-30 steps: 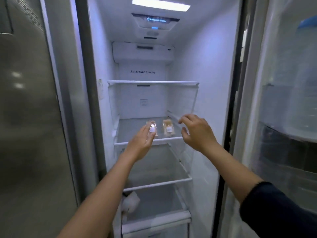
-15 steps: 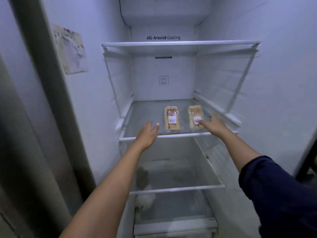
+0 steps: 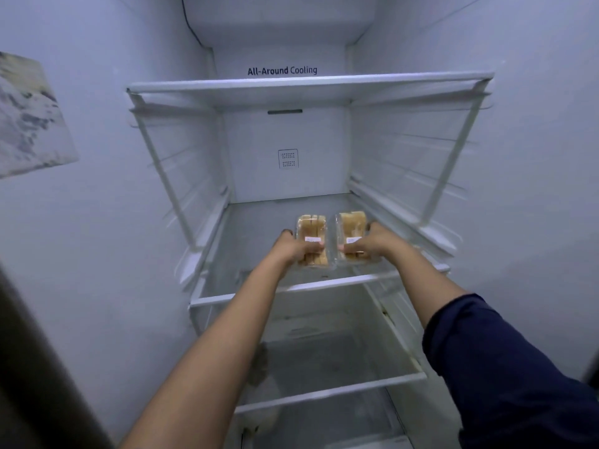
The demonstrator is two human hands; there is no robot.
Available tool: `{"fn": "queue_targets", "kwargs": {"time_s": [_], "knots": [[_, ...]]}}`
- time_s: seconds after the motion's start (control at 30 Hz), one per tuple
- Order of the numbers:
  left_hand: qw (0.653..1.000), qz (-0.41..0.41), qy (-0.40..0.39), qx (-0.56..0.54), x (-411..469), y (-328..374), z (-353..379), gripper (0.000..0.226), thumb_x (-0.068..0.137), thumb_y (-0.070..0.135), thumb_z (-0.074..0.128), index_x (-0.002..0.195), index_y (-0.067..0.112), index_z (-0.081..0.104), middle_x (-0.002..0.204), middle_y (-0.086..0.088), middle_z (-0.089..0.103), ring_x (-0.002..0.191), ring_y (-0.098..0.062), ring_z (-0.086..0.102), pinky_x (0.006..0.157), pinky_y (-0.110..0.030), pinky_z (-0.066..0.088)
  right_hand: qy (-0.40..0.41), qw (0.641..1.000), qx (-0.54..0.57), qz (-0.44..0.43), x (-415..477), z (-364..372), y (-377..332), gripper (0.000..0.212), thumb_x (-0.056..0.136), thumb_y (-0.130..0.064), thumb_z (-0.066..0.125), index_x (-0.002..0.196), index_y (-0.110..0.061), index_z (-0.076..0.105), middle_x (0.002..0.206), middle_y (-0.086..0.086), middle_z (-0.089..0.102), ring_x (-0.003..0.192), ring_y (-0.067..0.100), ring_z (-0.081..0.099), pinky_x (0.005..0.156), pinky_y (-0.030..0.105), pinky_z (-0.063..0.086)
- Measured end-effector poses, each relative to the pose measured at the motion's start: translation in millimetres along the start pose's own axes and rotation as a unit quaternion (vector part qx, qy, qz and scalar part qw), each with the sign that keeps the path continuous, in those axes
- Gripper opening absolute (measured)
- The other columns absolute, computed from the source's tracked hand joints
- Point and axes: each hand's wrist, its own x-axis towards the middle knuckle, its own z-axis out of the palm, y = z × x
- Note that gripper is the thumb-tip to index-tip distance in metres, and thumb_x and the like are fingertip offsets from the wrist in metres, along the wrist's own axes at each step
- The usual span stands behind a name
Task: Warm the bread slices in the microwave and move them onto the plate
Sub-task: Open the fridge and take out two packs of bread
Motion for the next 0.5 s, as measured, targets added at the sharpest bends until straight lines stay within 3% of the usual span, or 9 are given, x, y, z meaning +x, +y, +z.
{"fn": "queue_targets", "kwargs": {"time_s": [0.07,0.1,0.23,0.3,0.4,0.5], "knots": [[1.000,0.000,0.007,-0.028,5.0,-0.2,-0.2,0.070,0.073,0.024,0.079,0.129,0.009,0.039,0.119,-0.009,0.057,0.097,-0.021,0.058,0.076,-0.023,0.050,0.019,1.000,0.000,0.004,2.9,3.2,-3.4,0.080,0.067,-0.029,0.083,0.131,-0.006,0.040,0.131,0.010,0.053,0.117,0.027,0.053,0.094,0.035,0.045],[0.999,-0.005,0.009,-0.046,6.4,-1.0,-0.4,0.075,0.070,0.023,0.081,0.131,0.009,0.038,0.124,-0.010,0.055,0.103,-0.023,0.058,0.080,-0.029,0.050,0.022,1.000,0.001,0.006,5.3,4.3,-4.3,0.081,0.066,-0.029,0.083,0.131,-0.006,0.040,0.130,0.010,0.053,0.116,0.027,0.053,0.095,0.035,0.045],[0.993,-0.012,-0.012,-0.120,4.2,-6.0,-4.0,0.071,0.068,0.013,0.082,0.125,0.011,0.040,0.116,-0.010,0.058,0.094,-0.022,0.060,0.066,-0.028,0.053,0.024,1.000,0.012,0.008,4.8,4.4,-8.2,0.084,0.065,-0.027,0.084,0.131,-0.006,0.035,0.128,0.009,0.052,0.116,0.028,0.052,0.097,0.038,0.045],[0.987,-0.007,-0.029,-0.157,3.2,-7.2,-4.4,0.073,0.068,0.006,0.081,0.127,0.007,0.039,0.116,-0.013,0.060,0.091,-0.022,0.061,0.071,-0.029,0.054,0.013,0.996,0.081,0.019,4.8,5.6,-6.7,0.080,0.066,-0.019,0.084,0.128,-0.008,0.035,0.122,0.009,0.054,0.107,0.026,0.057,0.093,0.040,0.049],[0.981,0.007,-0.046,-0.190,0.5,-5.5,-5.3,0.063,0.069,0.000,0.079,0.119,0.005,0.041,0.107,-0.013,0.063,0.089,-0.022,0.063,0.069,-0.022,0.056,-0.027,0.975,0.219,0.041,-0.9,8.2,-4.9,0.071,0.070,-0.004,0.079,0.126,-0.010,0.036,0.109,0.008,0.058,0.081,0.018,0.059,0.070,0.032,0.051],[0.971,-0.009,-0.077,-0.225,-1.2,-6.1,-7.4,0.070,0.070,0.002,0.079,0.125,0.012,0.036,0.114,-0.013,0.062,0.099,-0.026,0.065,0.070,-0.025,0.054,-0.055,0.959,0.276,0.030,-2.4,7.9,-1.5,0.070,0.072,0.003,0.075,0.129,-0.009,0.037,0.109,0.008,0.060,0.079,0.016,0.059,0.061,0.026,0.046]]}}
